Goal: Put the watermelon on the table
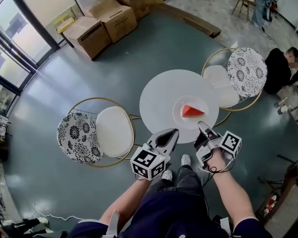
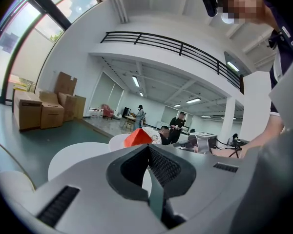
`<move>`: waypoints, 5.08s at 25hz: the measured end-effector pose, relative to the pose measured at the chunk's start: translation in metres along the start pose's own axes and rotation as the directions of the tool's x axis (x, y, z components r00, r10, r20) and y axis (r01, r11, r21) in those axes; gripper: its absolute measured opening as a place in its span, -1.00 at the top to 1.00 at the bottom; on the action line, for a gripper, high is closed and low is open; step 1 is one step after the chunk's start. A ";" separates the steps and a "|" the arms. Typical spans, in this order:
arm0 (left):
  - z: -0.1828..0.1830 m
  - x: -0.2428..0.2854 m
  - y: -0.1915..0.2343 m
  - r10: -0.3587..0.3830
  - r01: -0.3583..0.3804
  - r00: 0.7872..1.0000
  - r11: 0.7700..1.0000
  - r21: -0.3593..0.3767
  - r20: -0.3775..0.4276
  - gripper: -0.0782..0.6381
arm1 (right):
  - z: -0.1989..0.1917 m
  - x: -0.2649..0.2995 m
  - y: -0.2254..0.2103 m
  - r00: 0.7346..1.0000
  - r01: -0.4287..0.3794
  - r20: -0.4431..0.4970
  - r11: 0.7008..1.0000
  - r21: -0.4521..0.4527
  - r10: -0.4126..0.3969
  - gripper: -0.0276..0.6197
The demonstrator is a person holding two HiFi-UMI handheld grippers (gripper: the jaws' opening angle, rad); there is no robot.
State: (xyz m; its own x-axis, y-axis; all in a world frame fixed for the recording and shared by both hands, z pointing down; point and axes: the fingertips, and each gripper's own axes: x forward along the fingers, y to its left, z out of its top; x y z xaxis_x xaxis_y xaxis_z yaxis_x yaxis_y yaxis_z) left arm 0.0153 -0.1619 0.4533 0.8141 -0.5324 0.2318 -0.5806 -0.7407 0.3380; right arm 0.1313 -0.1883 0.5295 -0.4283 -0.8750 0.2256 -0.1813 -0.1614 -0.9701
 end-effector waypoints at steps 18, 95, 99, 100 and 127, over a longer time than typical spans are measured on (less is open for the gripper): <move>0.004 0.022 0.046 0.148 -0.147 0.989 0.988 -0.040 0.023 0.77 | 0.004 0.067 -0.021 0.984 0.044 -0.172 0.998 -0.040 -0.050 0.87; -0.060 0.042 0.076 0.181 -0.193 0.976 0.977 -0.095 -0.122 0.77 | 0.010 0.113 -0.186 0.729 0.439 -0.209 0.679 -0.588 -0.652 0.72; -0.060 0.041 0.075 0.178 -0.190 0.976 0.977 -0.096 -0.121 0.77 | 0.010 0.113 -0.186 0.710 0.440 -0.200 0.647 -0.623 -0.675 0.72; -0.060 0.041 0.075 0.177 -0.189 0.977 0.977 -0.095 -0.121 0.77 | 0.010 0.113 -0.186 0.704 0.440 -0.194 0.635 -0.635 -0.683 0.72; -0.033 0.045 0.061 0.149 -0.153 0.987 0.986 -0.061 -0.064 0.77 | 0.026 0.103 -0.046 0.900 0.142 -0.029 0.356 -0.924 -0.434 0.90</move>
State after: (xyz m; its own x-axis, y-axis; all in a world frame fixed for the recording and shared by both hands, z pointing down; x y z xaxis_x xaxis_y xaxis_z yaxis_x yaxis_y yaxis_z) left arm 0.0167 -0.2175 0.5142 0.7173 -0.6094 0.3378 -0.6967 -0.6241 0.3537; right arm 0.1188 -0.2828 0.5945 -0.3326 -0.7046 0.6268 -0.9430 0.2400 -0.2305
